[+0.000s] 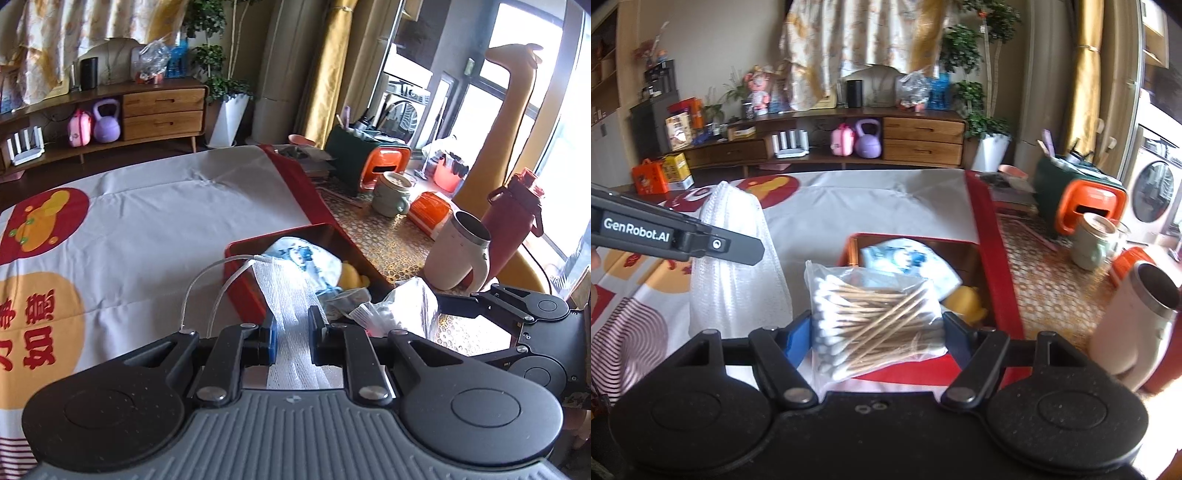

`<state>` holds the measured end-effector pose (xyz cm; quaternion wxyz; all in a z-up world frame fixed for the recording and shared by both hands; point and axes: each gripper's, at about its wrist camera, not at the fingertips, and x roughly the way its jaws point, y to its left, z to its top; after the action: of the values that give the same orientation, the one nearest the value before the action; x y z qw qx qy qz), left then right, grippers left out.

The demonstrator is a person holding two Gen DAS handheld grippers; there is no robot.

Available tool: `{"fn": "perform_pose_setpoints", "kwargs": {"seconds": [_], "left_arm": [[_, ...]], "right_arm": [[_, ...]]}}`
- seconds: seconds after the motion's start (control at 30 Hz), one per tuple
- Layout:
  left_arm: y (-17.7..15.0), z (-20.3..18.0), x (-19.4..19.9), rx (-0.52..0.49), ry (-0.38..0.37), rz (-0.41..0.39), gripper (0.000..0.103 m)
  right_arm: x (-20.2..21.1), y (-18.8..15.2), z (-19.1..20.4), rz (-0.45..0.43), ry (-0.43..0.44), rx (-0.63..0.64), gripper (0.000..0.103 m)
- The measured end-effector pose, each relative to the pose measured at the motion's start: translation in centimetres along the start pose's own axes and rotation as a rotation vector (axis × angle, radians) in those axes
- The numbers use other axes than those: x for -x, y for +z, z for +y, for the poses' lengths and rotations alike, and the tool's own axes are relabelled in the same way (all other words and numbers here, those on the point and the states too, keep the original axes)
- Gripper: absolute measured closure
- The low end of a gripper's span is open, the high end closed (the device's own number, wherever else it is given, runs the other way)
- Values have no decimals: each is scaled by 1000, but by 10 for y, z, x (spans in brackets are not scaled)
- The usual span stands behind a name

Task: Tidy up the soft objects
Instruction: 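Carry the mesh sleeve and cotton swab bag over the red box and lower them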

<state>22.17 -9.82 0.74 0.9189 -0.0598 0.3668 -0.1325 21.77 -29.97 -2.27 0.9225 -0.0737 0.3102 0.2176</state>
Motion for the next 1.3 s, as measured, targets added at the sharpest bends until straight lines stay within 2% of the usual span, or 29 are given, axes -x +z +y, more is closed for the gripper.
{"fn": "perform_pose_setpoints", "kwargs": {"seconds": [0.27, 0.57, 0.8, 1.3], "left_arm": [[22, -28, -32, -15, -33, 12, 87], [46, -46, -73, -59, -20, 32, 87], [57, -51, -106, -84, -5, 54, 87], [52, -38, -167, -81, 28, 127, 87]], "right_arm": [[-2, -9, -36, 2, -37, -33, 31], [-17, -17, -59, 32, -50, -51, 31], [-36, -15, -64, 45, -58, -38, 31], [-83, -7, -59, 80, -36, 6, 30]]}}
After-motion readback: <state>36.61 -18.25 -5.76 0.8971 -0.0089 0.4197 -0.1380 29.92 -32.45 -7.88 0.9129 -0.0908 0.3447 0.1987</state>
